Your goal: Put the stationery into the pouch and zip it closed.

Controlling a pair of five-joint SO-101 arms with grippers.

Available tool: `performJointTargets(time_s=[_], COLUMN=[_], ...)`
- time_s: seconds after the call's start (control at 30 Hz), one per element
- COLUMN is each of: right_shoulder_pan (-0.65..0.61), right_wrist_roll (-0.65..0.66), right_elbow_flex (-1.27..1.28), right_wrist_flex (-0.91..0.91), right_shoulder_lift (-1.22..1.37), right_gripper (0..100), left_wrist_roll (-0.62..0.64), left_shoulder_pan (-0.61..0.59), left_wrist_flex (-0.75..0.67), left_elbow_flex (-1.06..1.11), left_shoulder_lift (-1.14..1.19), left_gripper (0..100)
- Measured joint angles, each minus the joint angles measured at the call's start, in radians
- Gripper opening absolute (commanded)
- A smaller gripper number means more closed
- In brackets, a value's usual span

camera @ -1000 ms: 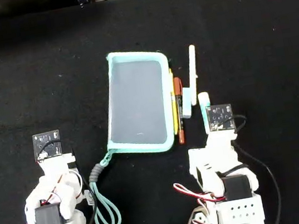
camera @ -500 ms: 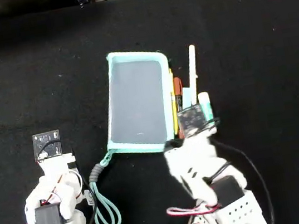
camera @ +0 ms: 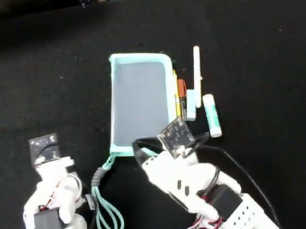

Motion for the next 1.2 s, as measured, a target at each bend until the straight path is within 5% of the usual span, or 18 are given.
performJointTargets(time_s=[0.13, 0.3, 0.37, 0.6, 0.87, 1.2], right_shoulder_pan=[-0.009, -0.020, -0.054, -0.098, -0.143, -0.284], right_wrist_roll=[0.000, 0.000, 0.000, 0.000, 0.000, -0.101], right_elbow_flex=[0.000, 0.000, 0.000, 0.000, 0.002, -0.272], right_wrist_flex=[-0.087, -0.094, -0.091, -0.241, -0.559, -0.597], right_shoulder_lift=[0.000, 0.000, 0.000, 0.064, 0.430, 1.100], right_gripper=[5.4, 30.5, 31.1, 14.6, 14.5, 14.5], left_wrist_roll=[0.000, 0.000, 0.000, 0.000, 0.000, 0.000], left_shoulder_pan=[-0.232, -0.493, -0.545, -0.563, -0.563, -0.563], left_wrist_flex=[-0.008, -0.107, -0.117, -0.117, -0.117, -0.117], left_elbow_flex=[0.000, 0.000, 0.000, 0.000, 0.000, 0.000], left_shoulder_lift=[0.000, 0.000, 0.000, 0.000, 0.000, 0.000], left_gripper=[4, 3, 3, 4, 4, 4])
